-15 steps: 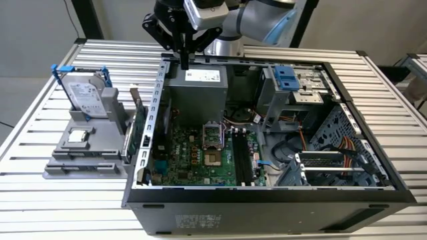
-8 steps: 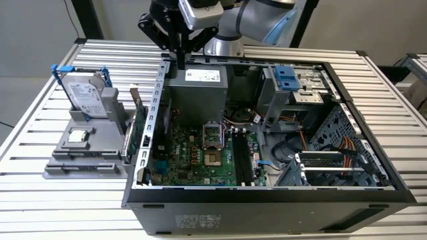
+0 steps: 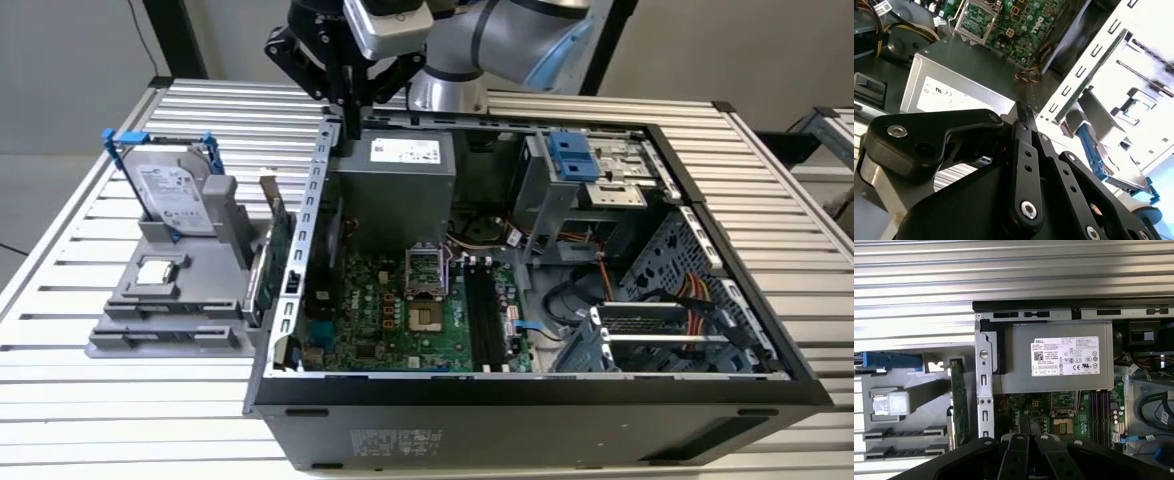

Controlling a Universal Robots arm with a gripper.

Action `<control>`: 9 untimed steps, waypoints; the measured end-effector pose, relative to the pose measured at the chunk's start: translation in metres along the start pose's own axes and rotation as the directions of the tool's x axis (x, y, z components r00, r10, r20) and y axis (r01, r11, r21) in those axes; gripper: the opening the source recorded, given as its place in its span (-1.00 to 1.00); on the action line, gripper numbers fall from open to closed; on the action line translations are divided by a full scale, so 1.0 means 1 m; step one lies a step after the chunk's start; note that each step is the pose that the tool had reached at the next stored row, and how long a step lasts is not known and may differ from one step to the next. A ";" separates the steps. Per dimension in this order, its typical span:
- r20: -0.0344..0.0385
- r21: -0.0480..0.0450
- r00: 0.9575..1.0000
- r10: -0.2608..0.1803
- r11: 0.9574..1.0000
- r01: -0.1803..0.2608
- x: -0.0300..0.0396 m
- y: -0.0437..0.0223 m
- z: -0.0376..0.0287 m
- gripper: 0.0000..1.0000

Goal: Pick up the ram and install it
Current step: 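Reach for the ram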

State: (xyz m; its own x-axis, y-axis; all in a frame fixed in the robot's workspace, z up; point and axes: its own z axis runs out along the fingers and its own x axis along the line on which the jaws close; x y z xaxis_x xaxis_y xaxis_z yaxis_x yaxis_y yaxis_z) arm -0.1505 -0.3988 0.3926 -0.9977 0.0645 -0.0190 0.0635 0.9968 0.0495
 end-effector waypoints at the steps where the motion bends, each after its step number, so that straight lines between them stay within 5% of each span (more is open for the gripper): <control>1: 0.000 0.000 1.000 0.000 1.000 0.000 0.0009 -0.0001 0.0000 -1.00; 9: 0.000 0.000 1.000 0.000 1.000 0.000 0.0075 -0.0005 -0.0002 -1.00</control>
State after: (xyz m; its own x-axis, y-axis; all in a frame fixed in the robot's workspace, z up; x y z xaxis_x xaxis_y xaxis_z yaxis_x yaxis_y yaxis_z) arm -0.1581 -0.3988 0.3926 -0.9977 0.0644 -0.0189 0.0635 0.9968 0.0494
